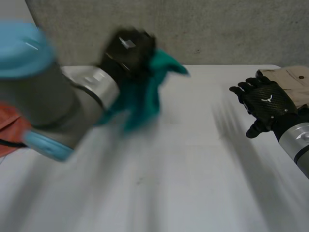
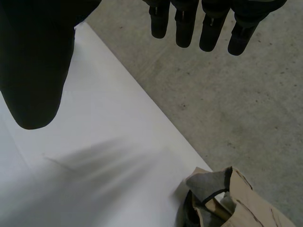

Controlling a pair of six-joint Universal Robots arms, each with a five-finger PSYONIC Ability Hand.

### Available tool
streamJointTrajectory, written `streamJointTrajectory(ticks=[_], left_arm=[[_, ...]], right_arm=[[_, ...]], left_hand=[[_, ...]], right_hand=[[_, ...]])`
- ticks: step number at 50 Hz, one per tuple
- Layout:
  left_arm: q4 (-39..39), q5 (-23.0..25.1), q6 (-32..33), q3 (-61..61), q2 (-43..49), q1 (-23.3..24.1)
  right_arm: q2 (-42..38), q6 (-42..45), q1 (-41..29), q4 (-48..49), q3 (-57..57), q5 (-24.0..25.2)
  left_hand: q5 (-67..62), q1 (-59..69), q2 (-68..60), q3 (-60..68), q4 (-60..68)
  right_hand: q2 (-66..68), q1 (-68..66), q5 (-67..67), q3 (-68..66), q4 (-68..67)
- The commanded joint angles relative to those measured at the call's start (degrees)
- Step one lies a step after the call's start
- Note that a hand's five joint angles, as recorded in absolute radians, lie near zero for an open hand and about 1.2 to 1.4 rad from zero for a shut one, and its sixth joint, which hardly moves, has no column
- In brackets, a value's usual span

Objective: Fold the laundry.

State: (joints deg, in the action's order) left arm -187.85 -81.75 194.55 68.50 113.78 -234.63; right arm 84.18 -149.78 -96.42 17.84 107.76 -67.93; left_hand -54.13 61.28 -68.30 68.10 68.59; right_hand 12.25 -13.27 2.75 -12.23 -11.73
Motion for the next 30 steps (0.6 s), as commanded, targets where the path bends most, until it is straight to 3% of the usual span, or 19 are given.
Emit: streamJointTrajectory(ticks=[1, 2, 3, 5, 10, 18, 26, 30], left_arm=[[6.4, -0.9, 0.4, -3.6, 13.4, 8.0], [7.7, -0.9, 0.4, -3.6, 13.2, 8.8], [8.6, -1.0, 0.1, -3.9, 12.5, 9.7], [8.6, -1.2, -0.5, -4.3, 10.1, 9.5], [6.3, -1.3, -0.5, -1.6, -1.5, 5.5], [4.9, -1.5, 0.3, 5.6, -9.2, 0.9], [4.0, -0.8, 3.2, 13.1, -10.1, -7.8], [3.0, 0.0, 7.5, 13.7, -5.7, -10.7]], right_arm=[[-0.5, -1.1, 0.0, -0.1, -0.3, -0.3], [-0.6, -1.2, 0.1, -0.1, -0.4, -0.2], [-0.7, -1.2, 0.1, -0.1, -0.4, -0.2], [-0.9, -1.1, 0.1, -0.1, -0.7, -0.2], [-1.1, -1.1, -0.2, -0.5, -1.5, -0.2], [-0.9, -3.4, -0.9, -4.7, -2.5, -0.3], [-1.3, -13.0, -5.1, -22.4, -9.0, -0.5], [-2.1, -15.1, -8.2, -26.3, -9.8, -1.8]], left_hand=[[6.0, -3.2, 10.2, -10.0, -10.5], [17.0, -14.1, 21.1, -20.9, -21.4], [38.2, -35.4, 42.4, -42.2, -42.7], [50.5, -47.7, 54.7, -54.5, -55.0], [52.2, -49.4, 56.4, -56.2, -56.7], [51.6, -48.7, 55.7, -55.5, -56.0], [51.1, -48.2, 55.2, -55.0, -55.5], [50.7, -47.9, 54.9, -54.7, -55.2]], right_hand=[[-2.3, 3.3, -2.8, 2.2, 1.7], [-2.3, 3.3, -2.8, 2.2, 1.7], [-2.3, 3.3, -2.8, 2.2, 1.7], [-2.3, 3.3, -2.8, 2.2, 1.7], [-2.3, 3.3, -2.8, 2.2, 1.7], [-2.3, 3.3, -2.8, 2.2, 1.7], [-2.3, 3.3, -2.8, 2.2, 1.7], [-2.3, 3.3, -2.8, 2.2, 1.7]])
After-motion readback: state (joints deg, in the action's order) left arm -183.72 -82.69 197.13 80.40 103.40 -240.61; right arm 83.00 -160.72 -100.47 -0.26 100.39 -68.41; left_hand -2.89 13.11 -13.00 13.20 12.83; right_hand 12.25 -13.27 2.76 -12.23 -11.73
